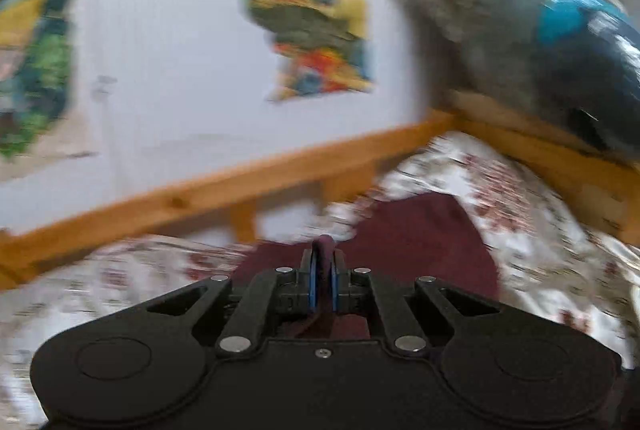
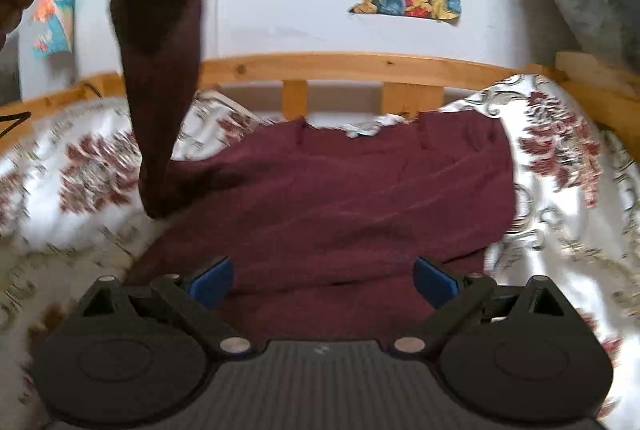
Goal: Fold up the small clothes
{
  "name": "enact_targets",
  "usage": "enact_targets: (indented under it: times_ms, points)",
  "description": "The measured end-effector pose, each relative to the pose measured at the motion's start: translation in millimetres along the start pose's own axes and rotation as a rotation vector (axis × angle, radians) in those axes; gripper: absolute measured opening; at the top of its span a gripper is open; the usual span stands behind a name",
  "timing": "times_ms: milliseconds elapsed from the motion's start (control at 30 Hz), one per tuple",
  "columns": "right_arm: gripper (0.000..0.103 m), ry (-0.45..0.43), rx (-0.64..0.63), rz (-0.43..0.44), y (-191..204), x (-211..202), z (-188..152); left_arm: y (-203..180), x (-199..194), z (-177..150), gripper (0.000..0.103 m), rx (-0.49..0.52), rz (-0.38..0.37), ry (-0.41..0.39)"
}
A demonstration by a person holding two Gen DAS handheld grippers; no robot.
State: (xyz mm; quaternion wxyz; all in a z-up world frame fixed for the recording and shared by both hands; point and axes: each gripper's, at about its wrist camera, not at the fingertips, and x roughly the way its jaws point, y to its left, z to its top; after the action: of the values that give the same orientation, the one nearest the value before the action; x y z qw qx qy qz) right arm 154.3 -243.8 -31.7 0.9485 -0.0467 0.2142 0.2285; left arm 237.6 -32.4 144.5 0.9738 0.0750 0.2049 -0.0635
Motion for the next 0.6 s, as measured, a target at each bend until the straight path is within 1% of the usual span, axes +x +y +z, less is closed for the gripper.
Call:
enact_targets:
  times_ms: [100, 233, 300, 400, 500, 533, 567, 600]
  points:
    - [0.1, 0.016, -0.038, -0.098, -14, 6, -3, -35, 24, -17, 0.007, 0.022, -0.084, 0.028]
    - [0.1, 0.007, -0.013, -0.209, -45, 14, -5, -68, 46, -50, 0.007, 0.031, -0.139, 0.076]
    - [0.1, -0.007, 0.02, -0.247, -62, 17, -5, -77, 54, -63, 0.007, 0.028, -0.153, 0.09]
    - [0.1, -0.022, 0.048, -0.279, -78, 18, -5, -80, 66, -80, 0.007, -0.008, -0.176, 0.133]
    - [0.1, -0.023, 0.07, -0.296, -88, 21, -8, -80, 72, -92, 0.008, -0.047, -0.213, 0.157]
    - [0.1, -0.02, 0.079, -0.296, -90, 22, -8, -80, 72, -95, 0.01, -0.056, -0.226, 0.164]
    - [0.1, -0.018, 0.086, -0.295, -91, 23, -9, -80, 75, -95, 0.017, -0.063, -0.234, 0.173]
    - [0.1, -0.013, 0.092, -0.292, -91, 24, -10, -80, 75, -97, 0.029, -0.071, -0.235, 0.18]
